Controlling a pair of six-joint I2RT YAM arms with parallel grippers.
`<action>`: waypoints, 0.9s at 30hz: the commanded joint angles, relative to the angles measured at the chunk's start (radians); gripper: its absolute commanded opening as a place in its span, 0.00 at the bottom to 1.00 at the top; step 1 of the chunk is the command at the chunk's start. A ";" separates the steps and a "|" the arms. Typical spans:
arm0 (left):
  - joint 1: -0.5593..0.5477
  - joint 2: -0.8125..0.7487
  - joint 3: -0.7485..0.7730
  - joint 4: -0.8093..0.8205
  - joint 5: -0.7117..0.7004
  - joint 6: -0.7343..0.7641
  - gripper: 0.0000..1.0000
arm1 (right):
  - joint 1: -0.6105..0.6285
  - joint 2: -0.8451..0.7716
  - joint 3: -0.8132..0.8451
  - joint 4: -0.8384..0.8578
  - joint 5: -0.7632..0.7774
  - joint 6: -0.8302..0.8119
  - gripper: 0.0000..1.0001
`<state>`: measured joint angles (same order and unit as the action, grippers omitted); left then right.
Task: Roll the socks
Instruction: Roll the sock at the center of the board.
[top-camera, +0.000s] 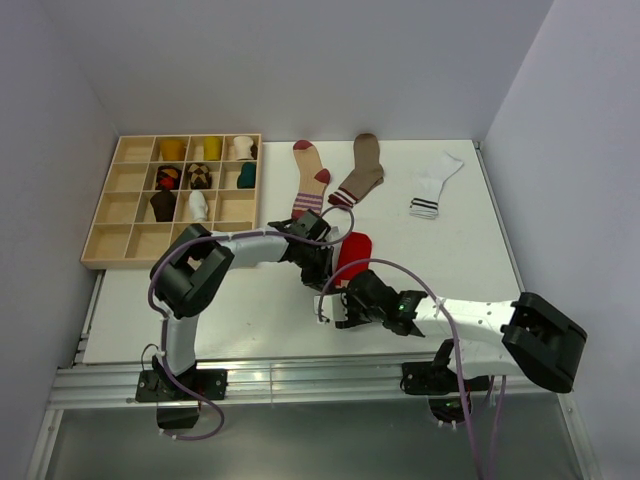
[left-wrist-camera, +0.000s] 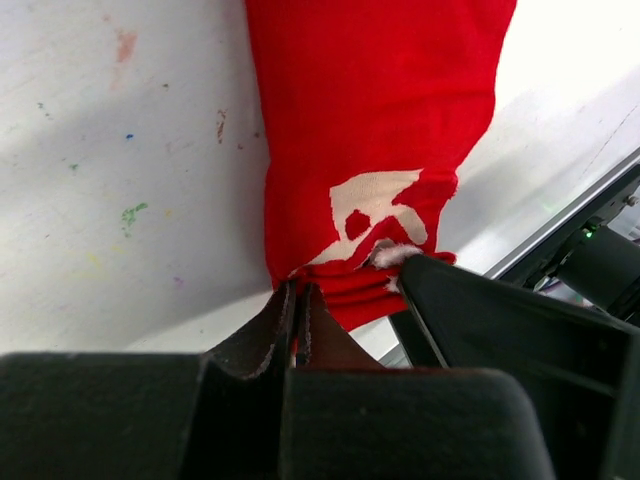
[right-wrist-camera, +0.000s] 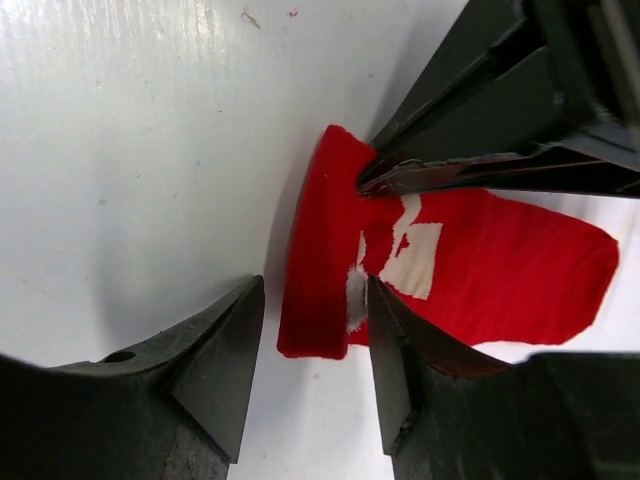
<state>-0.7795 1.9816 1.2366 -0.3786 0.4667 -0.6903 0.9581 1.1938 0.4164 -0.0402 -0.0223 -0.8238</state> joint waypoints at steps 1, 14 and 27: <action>0.006 0.025 0.015 -0.063 -0.028 0.043 0.00 | 0.007 0.035 0.009 0.063 0.019 0.011 0.51; 0.017 -0.182 -0.204 0.231 0.039 -0.230 0.22 | -0.116 0.044 0.103 -0.123 -0.198 0.061 0.21; 0.011 -0.570 -0.551 0.589 -0.350 -0.417 0.41 | -0.424 0.493 0.605 -0.824 -0.758 -0.152 0.20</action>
<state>-0.7662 1.4780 0.7345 0.0830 0.2810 -1.0748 0.5758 1.5555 0.9058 -0.6025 -0.6037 -0.8856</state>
